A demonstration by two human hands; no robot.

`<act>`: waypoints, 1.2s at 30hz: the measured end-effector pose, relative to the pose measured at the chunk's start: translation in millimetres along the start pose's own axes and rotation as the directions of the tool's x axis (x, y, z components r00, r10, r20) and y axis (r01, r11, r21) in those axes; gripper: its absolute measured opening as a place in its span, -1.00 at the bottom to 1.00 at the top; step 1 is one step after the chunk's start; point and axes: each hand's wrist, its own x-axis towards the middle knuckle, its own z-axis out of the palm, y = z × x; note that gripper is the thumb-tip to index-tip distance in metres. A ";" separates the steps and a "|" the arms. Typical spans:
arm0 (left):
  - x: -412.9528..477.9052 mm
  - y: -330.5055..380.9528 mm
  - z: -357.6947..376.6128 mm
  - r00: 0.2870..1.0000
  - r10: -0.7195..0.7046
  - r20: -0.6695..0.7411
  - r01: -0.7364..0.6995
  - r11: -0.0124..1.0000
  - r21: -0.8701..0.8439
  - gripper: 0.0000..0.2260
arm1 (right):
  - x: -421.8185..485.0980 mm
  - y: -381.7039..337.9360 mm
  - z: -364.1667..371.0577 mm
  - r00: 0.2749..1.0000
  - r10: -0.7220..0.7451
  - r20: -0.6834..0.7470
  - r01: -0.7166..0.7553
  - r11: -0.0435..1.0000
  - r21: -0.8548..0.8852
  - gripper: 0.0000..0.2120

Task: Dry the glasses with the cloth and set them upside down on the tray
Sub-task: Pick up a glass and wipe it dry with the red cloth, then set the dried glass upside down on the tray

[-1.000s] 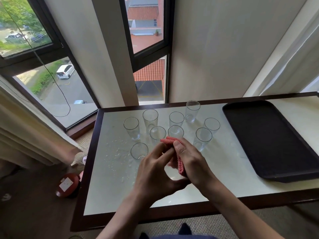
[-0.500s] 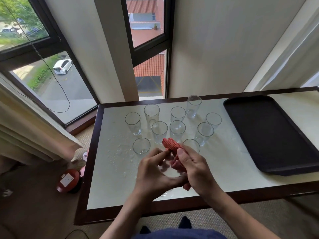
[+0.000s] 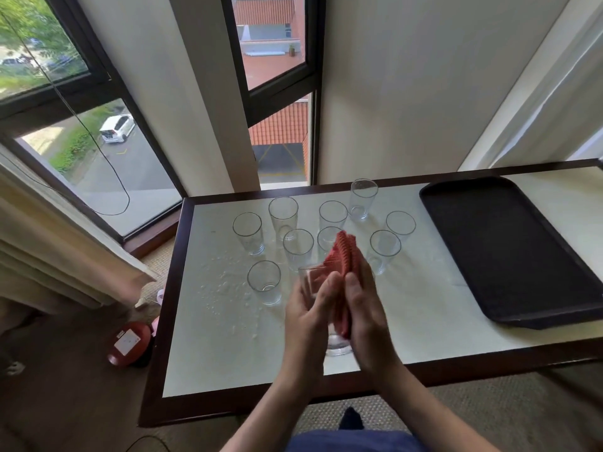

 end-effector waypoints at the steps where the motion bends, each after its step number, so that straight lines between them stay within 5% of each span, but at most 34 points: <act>1: -1.4 -0.6 3.8 1.000 0.008 0.002 -0.008 1.000 0.007 -0.46 | 6.4 -4.5 0.4 0.996 0.076 -0.040 -0.072 0.994 0.088 -0.54; 3: -0.3 1.7 6.2 1.000 0.019 -0.013 -0.019 1.000 -0.013 -0.42 | 14.3 -8.8 -0.7 0.984 0.164 -0.061 -0.154 0.977 0.144 -0.53; 8: 17.3 11.7 -3.2 0.996 0.054 -0.078 -0.062 0.994 -0.094 -0.54 | -12.7 4.9 18.8 0.997 0.068 -0.043 -0.076 0.967 -0.245 -0.53; 11: 21.1 6.1 -9.1 0.995 0.037 -0.092 -0.041 0.998 -0.047 -0.46 | -8.4 12.0 20.5 0.963 0.222 -0.154 -0.232 0.971 -0.054 -0.60; 14: 14.9 -6.1 -18.6 0.994 -0.001 -0.114 0.007 0.999 0.049 -0.18 | 14.5 16.8 11.4 0.832 0.523 -0.186 -0.496 0.851 0.173 -0.56; 16: 9.9 -10.2 -29.9 0.992 0.023 -0.127 -0.004 0.989 0.147 -0.19 | 18.6 28.0 5.5 0.809 0.554 -0.196 -0.539 0.833 0.130 -0.55; 18: 5.3 -11.2 -44.0 0.989 0.071 -0.128 -0.036 0.966 0.255 -0.28 | 15.4 38.8 -2.7 0.860 0.435 -0.265 -0.490 0.850 -0.194 -0.56; 20: 1.4 -11.7 -60.2 0.989 0.065 -0.131 -0.021 0.951 0.308 -0.35 | 5.4 53.8 -14.8 0.926 0.252 -0.282 -0.371 0.750 -0.547 -0.62; 24: -5.7 -11.8 -89.1 0.986 0.024 -0.165 0.026 0.956 0.294 -0.37 | -13.3 106.4 -37.3 0.990 0.119 -0.076 -0.125 0.490 -0.863 -0.64; 27: -7.5 -13.3 -103.4 0.982 -0.005 -0.189 0.066 0.946 0.316 -0.40 | -18.2 140.8 -40.3 0.978 0.205 0.030 -0.015 0.216 -0.976 -0.55; 31: -8.3 -13.7 -113.6 0.980 -0.036 -0.197 0.099 0.942 0.321 -0.35 | -16.2 160.5 -34.5 0.936 0.348 0.046 0.049 0.001 -0.999 -0.38; 36: -5.2 -20.1 -115.4 0.980 -0.073 -0.186 0.131 0.937 0.323 -0.33 | -18.2 152.0 -35.1 0.906 0.423 0.034 0.011 0.057 -0.998 -0.34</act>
